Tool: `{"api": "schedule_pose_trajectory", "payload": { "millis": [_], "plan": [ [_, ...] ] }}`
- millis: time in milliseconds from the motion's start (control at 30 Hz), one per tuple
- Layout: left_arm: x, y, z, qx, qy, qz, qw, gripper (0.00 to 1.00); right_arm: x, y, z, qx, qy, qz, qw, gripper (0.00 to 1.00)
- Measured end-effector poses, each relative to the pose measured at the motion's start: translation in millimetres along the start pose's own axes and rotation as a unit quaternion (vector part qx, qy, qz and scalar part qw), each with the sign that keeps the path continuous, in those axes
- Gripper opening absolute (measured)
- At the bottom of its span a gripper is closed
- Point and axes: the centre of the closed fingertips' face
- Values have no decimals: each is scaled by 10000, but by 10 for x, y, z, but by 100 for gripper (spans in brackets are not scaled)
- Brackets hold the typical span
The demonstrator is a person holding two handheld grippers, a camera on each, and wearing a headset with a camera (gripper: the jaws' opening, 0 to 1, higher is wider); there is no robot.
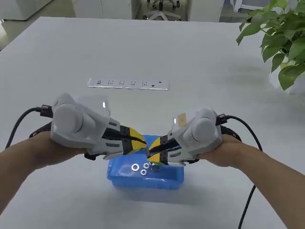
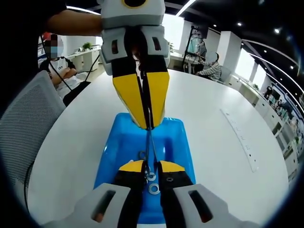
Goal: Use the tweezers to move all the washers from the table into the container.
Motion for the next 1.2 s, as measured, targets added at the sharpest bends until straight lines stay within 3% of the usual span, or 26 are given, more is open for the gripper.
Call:
{"api": "schedule_pose_trajectory", "payload": {
  "millis": [700, 1200],
  "plan": [
    [63, -102, 53, -22, 169, -135, 9998, 4, -77, -43, 105, 81, -67, 21, 9999, 11],
    [203, -298, 244, 66, 356, -223, 9991, 4, -159, -242, 266, 174, -99, -155, 9997, 14]
  ]
}}
Point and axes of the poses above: the centre of the closed fingertips' face, and the gripper's own axes: y roughly forward along the fingers, x roughly to its right, z roughly out of its top, and after that the axes turned 9 degrees about -x, right-handed
